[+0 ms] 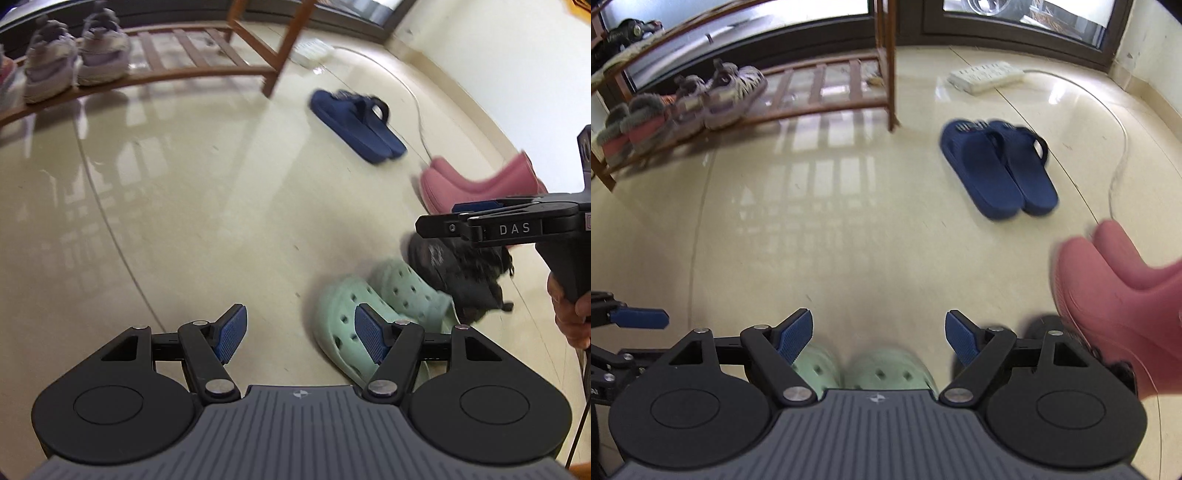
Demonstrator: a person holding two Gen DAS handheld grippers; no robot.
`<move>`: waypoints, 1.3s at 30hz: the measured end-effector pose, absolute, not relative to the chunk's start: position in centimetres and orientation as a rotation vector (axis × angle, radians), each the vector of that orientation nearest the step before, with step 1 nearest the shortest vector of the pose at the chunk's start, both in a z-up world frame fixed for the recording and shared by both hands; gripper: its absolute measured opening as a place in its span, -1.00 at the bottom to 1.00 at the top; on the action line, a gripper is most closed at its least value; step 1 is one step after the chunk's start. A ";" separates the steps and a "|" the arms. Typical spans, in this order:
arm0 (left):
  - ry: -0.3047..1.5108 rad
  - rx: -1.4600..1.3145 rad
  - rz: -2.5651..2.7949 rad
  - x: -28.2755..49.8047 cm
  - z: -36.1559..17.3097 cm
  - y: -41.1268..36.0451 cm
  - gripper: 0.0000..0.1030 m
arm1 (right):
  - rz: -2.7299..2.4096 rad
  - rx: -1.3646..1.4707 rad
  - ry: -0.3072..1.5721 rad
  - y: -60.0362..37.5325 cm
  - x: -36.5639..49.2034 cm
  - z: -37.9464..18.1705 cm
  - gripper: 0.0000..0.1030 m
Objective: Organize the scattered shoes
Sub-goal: 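Move both grippers toward the mint-green clogs on the floor, then close both grippers on the heels of the mint-green clogs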
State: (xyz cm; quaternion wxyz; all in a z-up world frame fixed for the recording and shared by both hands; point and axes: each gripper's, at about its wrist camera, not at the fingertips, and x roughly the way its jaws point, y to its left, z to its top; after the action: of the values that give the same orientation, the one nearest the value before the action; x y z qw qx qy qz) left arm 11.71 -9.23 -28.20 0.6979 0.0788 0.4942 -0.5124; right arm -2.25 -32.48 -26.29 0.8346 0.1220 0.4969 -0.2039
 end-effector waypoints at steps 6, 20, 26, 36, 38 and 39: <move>1.120 0.210 -1.196 9.6 -28.6 -10.6 0.30 | -0.417 0.251 1.081 -33.4 -5.7 -27.5 0.63; 1.201 0.279 -1.258 5.7 -31.1 -13.4 0.30 | -0.416 0.316 1.145 -33.8 -9.8 -30.8 0.55; 1.165 0.305 -1.281 3.9 -33.0 -14.7 0.30 | -0.407 0.281 1.156 -33.7 -9.4 -31.7 0.42; 1.154 0.336 -1.186 5.5 -34.4 -14.2 0.31 | -0.377 0.285 1.162 -33.1 -7.4 -32.4 0.40; 1.132 0.336 -1.163 5.9 -34.2 -13.9 0.28 | -0.374 0.297 1.157 -33.0 -7.0 -32.4 0.40; 1.118 0.339 -1.152 6.1 -34.0 -13.7 0.26 | -0.374 0.302 1.155 -33.1 -6.8 -32.5 0.40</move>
State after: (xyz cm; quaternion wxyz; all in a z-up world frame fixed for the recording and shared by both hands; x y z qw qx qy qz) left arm 6.15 -13.75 -34.00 0.6820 0.1509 0.4984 -0.5135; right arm -6.80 -33.06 -32.46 0.8106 0.1415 0.5406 -0.1749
